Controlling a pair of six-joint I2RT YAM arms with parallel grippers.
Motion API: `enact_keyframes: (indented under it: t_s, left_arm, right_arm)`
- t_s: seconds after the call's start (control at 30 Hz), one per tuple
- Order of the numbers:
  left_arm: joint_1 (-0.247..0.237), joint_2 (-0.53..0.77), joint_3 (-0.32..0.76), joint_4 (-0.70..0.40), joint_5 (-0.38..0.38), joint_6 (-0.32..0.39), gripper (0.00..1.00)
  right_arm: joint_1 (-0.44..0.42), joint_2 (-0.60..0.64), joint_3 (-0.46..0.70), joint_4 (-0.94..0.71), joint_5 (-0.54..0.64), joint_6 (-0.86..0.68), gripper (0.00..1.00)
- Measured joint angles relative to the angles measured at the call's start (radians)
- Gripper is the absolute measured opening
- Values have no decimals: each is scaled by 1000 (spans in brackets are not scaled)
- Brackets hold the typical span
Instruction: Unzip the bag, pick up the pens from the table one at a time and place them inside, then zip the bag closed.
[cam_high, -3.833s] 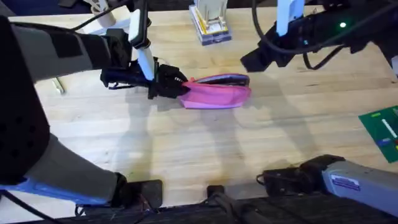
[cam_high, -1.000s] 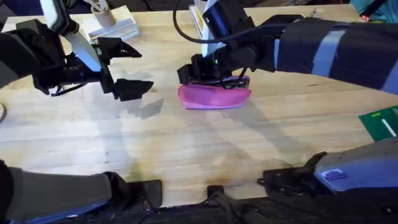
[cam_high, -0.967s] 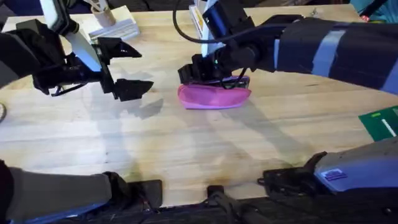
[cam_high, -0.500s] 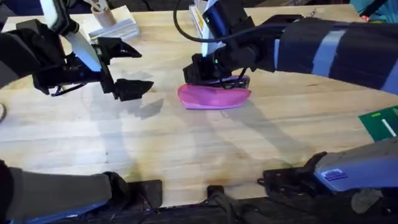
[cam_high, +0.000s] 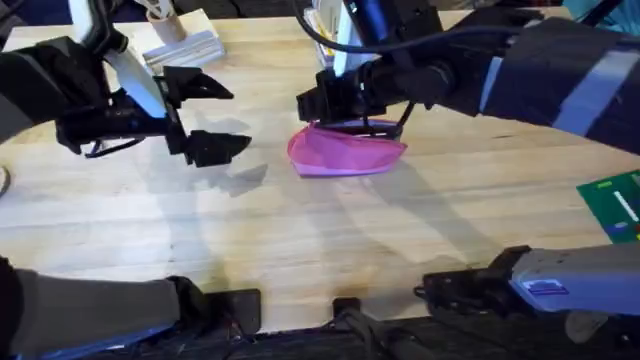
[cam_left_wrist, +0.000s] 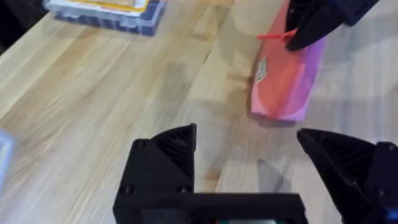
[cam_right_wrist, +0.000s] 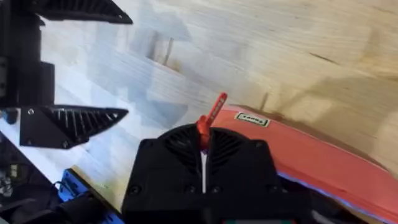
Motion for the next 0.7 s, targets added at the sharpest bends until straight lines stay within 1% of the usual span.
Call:
enact_keyframes:
  t_s: [0.1,0.27,0.37,0.4,0.47,0.7]
  left_arm:
    - [-38,0,0,-16,-1,0,994]
    - [-124,12,0,-19,0,0,994]
    - [-169,53,0,-19,-1,0,994]
    - [-212,101,0,-19,-1,0,993]
    - [-238,120,0,-16,-1,0,993]
    - [-346,132,0,54,0,0,994]
  right_arm:
    - [0,0,0,-2,0,-4,31]
    - [0,0,0,-2,0,-11,31]
    - [0,0,0,-2,0,-23,31]
    - [0,0,0,-1,5,-30,31]
    - [0,0,0,-1,9,-30,31]
    - [0,0,0,-2,13,-30,31]
